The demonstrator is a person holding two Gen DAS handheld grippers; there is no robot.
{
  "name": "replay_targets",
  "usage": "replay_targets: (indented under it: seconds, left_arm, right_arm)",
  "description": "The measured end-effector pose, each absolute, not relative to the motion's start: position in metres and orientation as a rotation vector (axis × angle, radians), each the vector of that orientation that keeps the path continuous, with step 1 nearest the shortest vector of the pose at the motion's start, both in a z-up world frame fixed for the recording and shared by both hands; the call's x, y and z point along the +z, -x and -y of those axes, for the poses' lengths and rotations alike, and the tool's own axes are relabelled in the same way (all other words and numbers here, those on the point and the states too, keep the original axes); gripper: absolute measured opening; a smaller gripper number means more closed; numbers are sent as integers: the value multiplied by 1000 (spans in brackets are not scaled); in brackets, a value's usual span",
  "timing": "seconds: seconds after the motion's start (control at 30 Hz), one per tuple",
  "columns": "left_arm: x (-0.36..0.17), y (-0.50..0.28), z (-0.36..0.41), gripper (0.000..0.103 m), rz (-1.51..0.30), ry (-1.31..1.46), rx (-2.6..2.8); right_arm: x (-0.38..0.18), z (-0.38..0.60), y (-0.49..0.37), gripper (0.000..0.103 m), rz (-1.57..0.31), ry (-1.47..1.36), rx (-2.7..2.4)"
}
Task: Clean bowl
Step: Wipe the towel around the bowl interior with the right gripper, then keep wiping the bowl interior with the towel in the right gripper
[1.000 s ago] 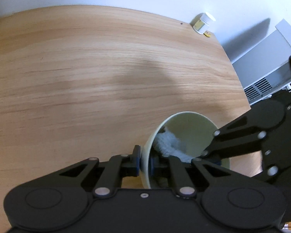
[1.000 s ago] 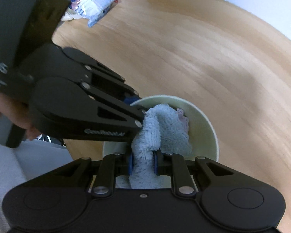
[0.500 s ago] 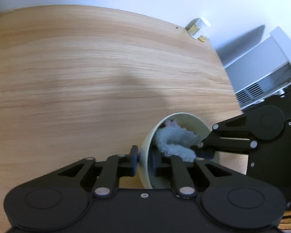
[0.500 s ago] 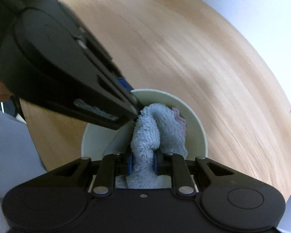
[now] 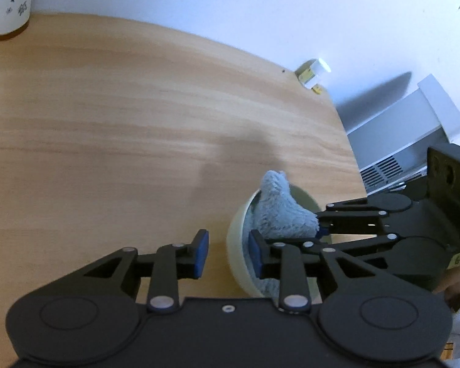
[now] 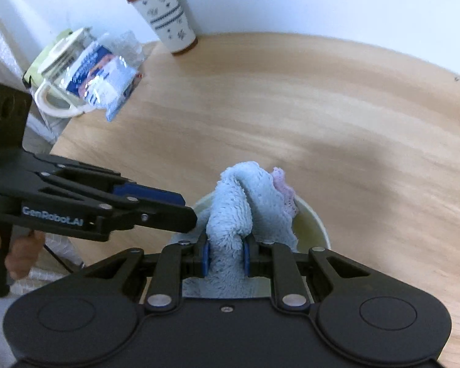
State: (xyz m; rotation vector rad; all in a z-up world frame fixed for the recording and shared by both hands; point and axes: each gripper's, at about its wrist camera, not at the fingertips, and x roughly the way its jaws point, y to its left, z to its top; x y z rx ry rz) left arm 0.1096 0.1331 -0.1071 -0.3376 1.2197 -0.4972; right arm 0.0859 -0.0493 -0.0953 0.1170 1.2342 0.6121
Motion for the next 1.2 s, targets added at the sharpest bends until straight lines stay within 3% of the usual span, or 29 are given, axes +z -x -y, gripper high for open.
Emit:
replay_targets:
  seconds: [0.2,0.43,0.6,0.8,1.2]
  left_arm:
    - [-109,-108,-129,27,-1228,305,-514]
    - [-103,-107,-129,27,-1222,268,-511]
    - [-100,-111,-125,27,-1218,239,-506]
    - [-104,-118,-114,27,-1223,172,-507]
    - [-107,-118,-82,9,-1191,-26,-524]
  right_arm:
    - [-109,63,-101,22,-1259,-101,618]
    - [-114,34,-111,22,-1283,135,619]
    - [-96,32,-103,22,-1272,311,591]
    - [-66,49,-102,24,-1315,298,658]
    - [-68,25,-99,24,-1440,629,764]
